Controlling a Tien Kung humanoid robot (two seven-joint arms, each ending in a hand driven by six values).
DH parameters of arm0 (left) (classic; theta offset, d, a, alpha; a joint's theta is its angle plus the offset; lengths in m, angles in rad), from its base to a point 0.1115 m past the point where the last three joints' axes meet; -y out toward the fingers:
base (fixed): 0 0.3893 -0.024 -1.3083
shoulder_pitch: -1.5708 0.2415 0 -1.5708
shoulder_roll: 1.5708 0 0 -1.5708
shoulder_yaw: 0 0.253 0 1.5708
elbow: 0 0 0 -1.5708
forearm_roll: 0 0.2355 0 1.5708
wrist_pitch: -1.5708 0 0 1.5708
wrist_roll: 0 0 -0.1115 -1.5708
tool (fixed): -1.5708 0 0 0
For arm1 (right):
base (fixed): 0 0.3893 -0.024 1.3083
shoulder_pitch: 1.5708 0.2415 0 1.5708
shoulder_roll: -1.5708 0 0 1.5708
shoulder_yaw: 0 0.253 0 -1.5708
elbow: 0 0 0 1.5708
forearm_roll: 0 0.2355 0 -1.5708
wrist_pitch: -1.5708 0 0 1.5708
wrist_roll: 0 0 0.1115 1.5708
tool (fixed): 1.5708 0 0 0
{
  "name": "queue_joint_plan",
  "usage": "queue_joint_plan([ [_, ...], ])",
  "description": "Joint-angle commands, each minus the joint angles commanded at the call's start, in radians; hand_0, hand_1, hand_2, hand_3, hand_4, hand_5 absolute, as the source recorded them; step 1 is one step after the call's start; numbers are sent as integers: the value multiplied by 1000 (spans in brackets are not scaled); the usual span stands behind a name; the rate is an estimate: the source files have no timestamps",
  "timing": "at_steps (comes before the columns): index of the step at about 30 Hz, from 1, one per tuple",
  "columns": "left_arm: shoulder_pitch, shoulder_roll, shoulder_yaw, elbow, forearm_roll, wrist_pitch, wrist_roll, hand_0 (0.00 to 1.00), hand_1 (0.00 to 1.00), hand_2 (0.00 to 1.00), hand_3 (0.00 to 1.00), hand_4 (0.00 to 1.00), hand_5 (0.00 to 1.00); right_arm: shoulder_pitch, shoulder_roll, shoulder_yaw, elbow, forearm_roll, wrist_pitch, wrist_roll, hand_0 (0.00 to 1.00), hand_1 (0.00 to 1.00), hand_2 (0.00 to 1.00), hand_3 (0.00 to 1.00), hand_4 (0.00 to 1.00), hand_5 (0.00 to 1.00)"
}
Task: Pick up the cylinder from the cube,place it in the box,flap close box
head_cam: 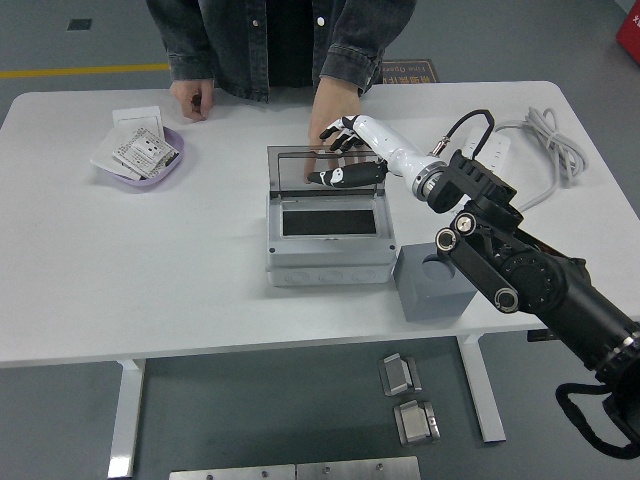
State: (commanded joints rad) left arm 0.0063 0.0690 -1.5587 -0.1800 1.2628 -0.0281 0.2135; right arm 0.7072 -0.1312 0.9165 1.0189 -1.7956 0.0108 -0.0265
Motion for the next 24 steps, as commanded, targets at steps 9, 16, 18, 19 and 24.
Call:
queue_joint_plan([
  [9,4,-4,0,0,1,0,-1,640,618,571,600,673,296,-48,-41,-18,110,-7,4,-20,716,643,658,743,943,497],
  [16,5,-6,-2,0,2,0,0,640,618,572,600,672,296,-90,-65,-31,190,-24,16,-40,708,642,658,745,939,497],
  [18,6,-7,-3,0,2,0,0,640,618,572,600,672,296,-104,-71,-34,214,-29,20,-46,708,642,658,745,939,497],
  [19,6,-7,-3,0,3,0,1,640,619,571,599,672,296,-111,-74,-36,226,-31,22,-49,701,638,658,743,935,502],
  [24,8,-9,-6,0,6,0,2,640,619,571,599,672,296,-143,-84,-36,276,-45,32,-62,701,638,658,743,935,502],
])
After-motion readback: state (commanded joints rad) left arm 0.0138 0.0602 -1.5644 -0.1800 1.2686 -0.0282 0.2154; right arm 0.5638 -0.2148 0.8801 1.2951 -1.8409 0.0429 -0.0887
